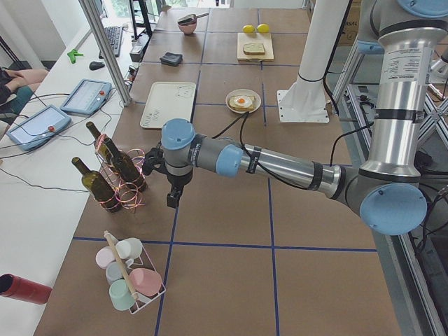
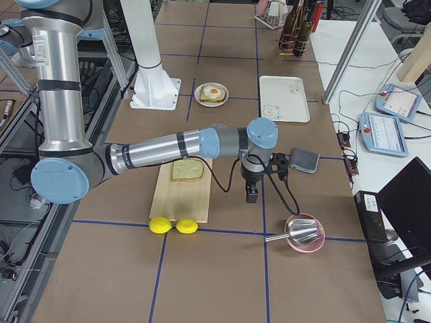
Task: Make sandwich and place on tray
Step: 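Move both arms out from rest toward the table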
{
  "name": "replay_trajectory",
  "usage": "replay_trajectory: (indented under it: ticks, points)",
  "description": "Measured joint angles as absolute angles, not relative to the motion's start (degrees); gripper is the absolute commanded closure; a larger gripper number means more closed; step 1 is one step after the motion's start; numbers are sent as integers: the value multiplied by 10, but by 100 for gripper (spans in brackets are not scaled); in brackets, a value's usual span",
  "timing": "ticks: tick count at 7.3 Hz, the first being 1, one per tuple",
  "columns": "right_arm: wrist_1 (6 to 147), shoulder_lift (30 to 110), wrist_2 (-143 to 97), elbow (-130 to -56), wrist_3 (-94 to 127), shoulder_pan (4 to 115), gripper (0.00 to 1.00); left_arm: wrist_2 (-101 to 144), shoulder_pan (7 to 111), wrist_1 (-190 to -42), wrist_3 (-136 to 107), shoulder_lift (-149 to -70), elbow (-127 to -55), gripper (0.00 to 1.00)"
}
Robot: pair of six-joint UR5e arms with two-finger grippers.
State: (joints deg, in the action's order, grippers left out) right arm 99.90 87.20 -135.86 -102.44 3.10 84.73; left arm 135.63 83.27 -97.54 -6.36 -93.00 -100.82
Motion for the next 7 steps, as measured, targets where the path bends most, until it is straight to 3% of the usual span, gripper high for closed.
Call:
replay_trajectory:
  ticks: [3, 5, 7]
  points:
    - [930, 911, -1386, -1076, 157, 826, 0, 1352, 735, -1135, -297, -931, -1009, 0]
    - [746, 997, -1374, -1098, 296, 779, 0, 1350, 687, -1198, -402, -932, -1010, 0]
    - [649, 1043, -1345, -1109, 372, 718, 0, 1330, 632, -1253, -497, -933, -1012, 0]
